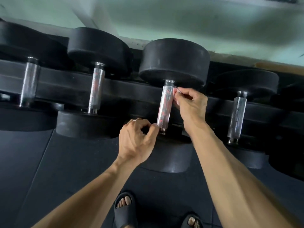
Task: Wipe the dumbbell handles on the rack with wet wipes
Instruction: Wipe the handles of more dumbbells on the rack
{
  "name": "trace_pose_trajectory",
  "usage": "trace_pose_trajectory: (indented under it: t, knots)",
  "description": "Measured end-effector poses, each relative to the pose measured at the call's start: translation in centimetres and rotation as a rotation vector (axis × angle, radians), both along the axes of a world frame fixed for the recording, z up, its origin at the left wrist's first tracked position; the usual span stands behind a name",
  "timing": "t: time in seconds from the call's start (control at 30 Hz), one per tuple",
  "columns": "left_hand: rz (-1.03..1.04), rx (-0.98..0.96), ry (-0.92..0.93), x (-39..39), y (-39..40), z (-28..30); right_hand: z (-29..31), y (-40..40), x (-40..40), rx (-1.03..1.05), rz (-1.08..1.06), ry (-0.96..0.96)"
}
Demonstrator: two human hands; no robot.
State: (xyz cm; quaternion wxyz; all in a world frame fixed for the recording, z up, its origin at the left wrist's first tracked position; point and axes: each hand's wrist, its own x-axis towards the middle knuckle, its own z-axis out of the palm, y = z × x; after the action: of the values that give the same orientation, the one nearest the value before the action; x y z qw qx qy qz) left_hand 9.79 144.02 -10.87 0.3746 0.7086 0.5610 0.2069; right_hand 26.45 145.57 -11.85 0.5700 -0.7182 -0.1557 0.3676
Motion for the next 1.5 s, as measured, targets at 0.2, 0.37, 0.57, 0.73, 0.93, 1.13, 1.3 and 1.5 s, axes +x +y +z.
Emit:
trace_pose_trajectory:
  t: [0.2, 0.37, 0.57, 0.73, 0.93, 1.13, 1.3, 1.5]
  knots:
    - [0.011, 0.027, 0.007, 0.0, 0.0, -0.1, 0.8, -1.7, -0.2, -0.143, 0.126, -0.052]
    - [0.006, 0.02, 0.028, 0.2, 0.0, 0.2, 2.2, 1.8, 0.3, -0.095, -0.121, 0.237]
    - [0.005, 0.031, 0.04, 0.2, 0.0, 0.3, 2.6, -2.2, 0.1, -0.204, 0.178, 0.168]
    - [0.014, 0.035, 0.05, 0.2, 0.1, 0.0, 1.5, 1.7, 0.7, -0.12, -0.046, 0.085]
    - [0.02, 0.026, 0.034, 0.1, 0.0, 0.0, 1.3, -2.5, 0.3, -0.314, 0.301, -0.034]
    - [0.028, 0.018, 0.046, 0.2, 0.0, 0.1, 1.3, 1.7, 0.8, -0.168, 0.004, 0.022]
    - [0.029, 0.029, 0.021, 0.2, 0.0, 0.1, 0.5, -3.3, -0.1, -0.556, 0.458, -0.216]
    - [0.027, 0.024, 0.012, 0.2, 0.0, 0.0, 2.1, -1.0, 0.4, -0.291, 0.2, 0.007]
